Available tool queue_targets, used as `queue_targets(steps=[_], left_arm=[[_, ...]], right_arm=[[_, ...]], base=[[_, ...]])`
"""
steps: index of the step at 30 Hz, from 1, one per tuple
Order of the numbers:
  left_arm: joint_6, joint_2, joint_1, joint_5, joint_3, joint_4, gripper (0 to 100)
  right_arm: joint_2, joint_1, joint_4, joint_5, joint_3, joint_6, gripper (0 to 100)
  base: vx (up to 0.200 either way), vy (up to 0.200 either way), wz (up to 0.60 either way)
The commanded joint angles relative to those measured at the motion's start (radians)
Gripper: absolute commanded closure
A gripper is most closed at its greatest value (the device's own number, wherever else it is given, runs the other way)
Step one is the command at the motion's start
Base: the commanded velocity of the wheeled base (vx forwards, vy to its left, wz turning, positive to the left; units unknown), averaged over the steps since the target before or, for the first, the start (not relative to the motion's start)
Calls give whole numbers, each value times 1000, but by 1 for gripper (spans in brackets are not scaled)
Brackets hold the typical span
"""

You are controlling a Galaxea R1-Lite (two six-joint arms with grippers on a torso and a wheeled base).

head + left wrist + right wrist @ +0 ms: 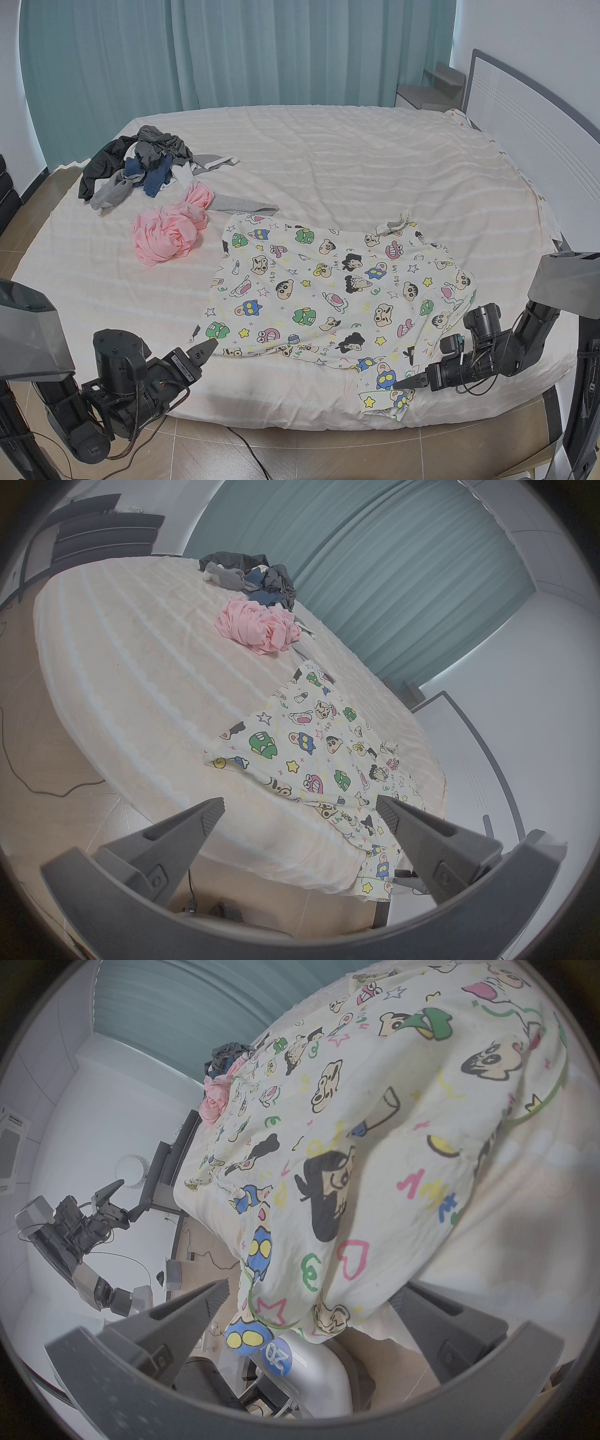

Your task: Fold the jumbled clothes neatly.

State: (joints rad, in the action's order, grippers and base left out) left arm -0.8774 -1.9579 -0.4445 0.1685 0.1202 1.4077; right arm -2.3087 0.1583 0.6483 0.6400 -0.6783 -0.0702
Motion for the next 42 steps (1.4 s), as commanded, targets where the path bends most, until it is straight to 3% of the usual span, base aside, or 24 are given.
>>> queue_targets(steps=[1,12,13,33,42], left_arm=[[0,-9,0,0,-5,2,0],[2,-7,1,3,-5,2,0],[2,-9,1,3,-5,2,0],[3,-15,1,5,-5,2,0],[6,-35,-3,-3,-25,1,0]], right_arm=[[-9,20,1,-2,5,1,0],[-1,18,1,-25,14,0,0],[-1,20,-1,-25,16,0,100],[88,10,-7,-31,97,-22,100],[153,-45,-15,-31,171,-17,100]], base=[[0,0,0],[0,0,0],[0,0,0],[0,0,0],[0,0,0]])
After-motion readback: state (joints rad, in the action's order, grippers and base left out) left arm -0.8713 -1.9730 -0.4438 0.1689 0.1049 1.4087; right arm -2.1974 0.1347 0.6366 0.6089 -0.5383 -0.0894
